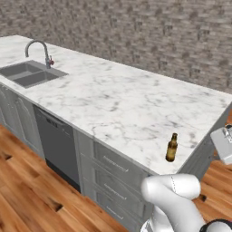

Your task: Pick the milk, beer from the counter and place them in the open cabinet.

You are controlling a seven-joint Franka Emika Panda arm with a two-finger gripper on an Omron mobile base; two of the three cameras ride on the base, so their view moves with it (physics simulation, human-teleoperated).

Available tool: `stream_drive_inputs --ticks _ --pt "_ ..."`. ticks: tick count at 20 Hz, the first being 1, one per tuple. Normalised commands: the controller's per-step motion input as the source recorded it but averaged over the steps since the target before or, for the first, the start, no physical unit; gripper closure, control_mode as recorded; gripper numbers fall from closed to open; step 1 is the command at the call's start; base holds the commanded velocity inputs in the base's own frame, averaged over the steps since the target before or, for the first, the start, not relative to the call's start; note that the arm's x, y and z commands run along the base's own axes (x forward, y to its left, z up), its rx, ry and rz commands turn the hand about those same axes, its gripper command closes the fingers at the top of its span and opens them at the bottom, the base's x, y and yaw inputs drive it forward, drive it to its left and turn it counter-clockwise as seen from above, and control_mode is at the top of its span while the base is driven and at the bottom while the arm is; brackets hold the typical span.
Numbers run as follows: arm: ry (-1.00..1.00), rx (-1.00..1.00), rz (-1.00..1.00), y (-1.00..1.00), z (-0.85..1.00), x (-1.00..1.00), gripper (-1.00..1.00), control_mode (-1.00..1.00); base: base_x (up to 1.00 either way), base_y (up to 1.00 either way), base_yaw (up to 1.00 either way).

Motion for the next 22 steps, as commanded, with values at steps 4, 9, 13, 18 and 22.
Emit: stream_drive_inputs --ticks 4,9,13,18,22 --pt "0.00 0.00 0.00 0.00 0.00 0.24 -1.00 -1.00 0.00 0.00 0.00" --pt "0.00 0.00 0.00 0.00 0.00 0.29 -1.00 -1.00 0.00 0.00 0.00" --pt "0.00 0.00 0.03 -0.06 -0.10 0.24 -1.00 -1.00 0.00 0.00 0.00" --pt "0.00 0.00 0.01 -0.03 -0.21 0.25 -1.00 -1.00 0.00 0.00 0.00" --pt "0.01 0.00 0.00 0.00 -0.21 0.20 -1.00 -1.00 0.00 0.00 0.00"
